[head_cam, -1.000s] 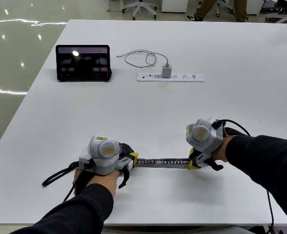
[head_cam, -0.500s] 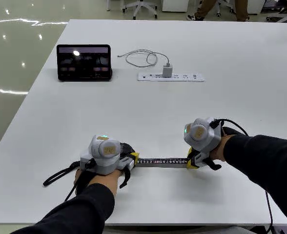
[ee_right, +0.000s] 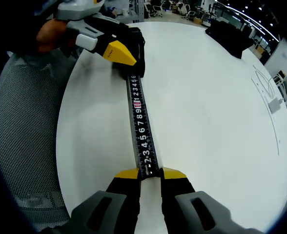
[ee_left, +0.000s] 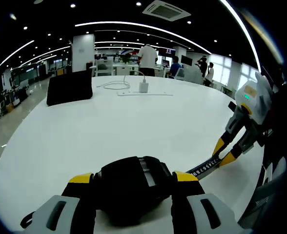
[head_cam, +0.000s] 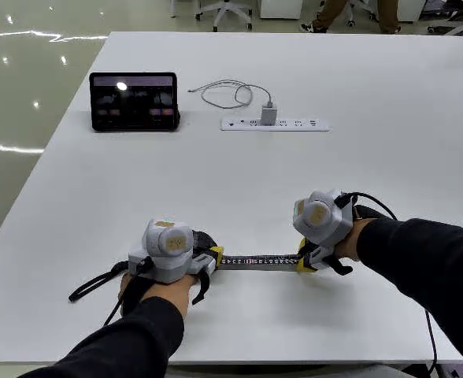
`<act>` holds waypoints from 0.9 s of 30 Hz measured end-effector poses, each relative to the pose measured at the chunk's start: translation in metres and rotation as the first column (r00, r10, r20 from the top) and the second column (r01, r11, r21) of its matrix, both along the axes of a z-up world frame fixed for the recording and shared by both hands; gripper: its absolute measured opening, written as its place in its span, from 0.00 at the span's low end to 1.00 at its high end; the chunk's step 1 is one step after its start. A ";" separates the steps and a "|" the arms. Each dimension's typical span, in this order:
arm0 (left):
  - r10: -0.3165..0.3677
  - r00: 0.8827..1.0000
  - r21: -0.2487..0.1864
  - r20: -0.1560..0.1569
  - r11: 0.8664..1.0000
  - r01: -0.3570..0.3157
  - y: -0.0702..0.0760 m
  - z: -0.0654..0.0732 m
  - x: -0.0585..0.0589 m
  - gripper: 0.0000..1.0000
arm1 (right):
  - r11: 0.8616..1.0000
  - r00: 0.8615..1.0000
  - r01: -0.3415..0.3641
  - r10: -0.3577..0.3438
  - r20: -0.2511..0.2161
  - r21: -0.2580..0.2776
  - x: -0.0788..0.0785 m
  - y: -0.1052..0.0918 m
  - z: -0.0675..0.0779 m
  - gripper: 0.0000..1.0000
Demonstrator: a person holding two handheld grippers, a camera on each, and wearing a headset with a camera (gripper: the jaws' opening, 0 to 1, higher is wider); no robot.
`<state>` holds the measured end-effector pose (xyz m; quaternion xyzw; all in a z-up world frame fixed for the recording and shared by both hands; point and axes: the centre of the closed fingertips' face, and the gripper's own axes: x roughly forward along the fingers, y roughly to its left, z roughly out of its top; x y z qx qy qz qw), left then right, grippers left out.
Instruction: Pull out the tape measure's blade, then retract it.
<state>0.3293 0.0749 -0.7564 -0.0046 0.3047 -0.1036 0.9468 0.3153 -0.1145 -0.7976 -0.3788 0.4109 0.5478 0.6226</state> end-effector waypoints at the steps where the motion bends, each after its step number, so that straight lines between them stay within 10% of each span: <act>1: 0.000 1.000 0.000 0.000 1.000 0.000 0.000 0.000 0.000 0.58 | 1.000 1.000 -0.001 0.001 0.001 0.003 0.000 0.000 0.000 0.11; 27: 0.002 1.000 -0.003 0.000 1.000 -0.002 0.000 0.000 0.000 0.58 | 1.000 1.000 -0.019 0.019 0.000 0.001 -0.001 0.020 0.000 0.11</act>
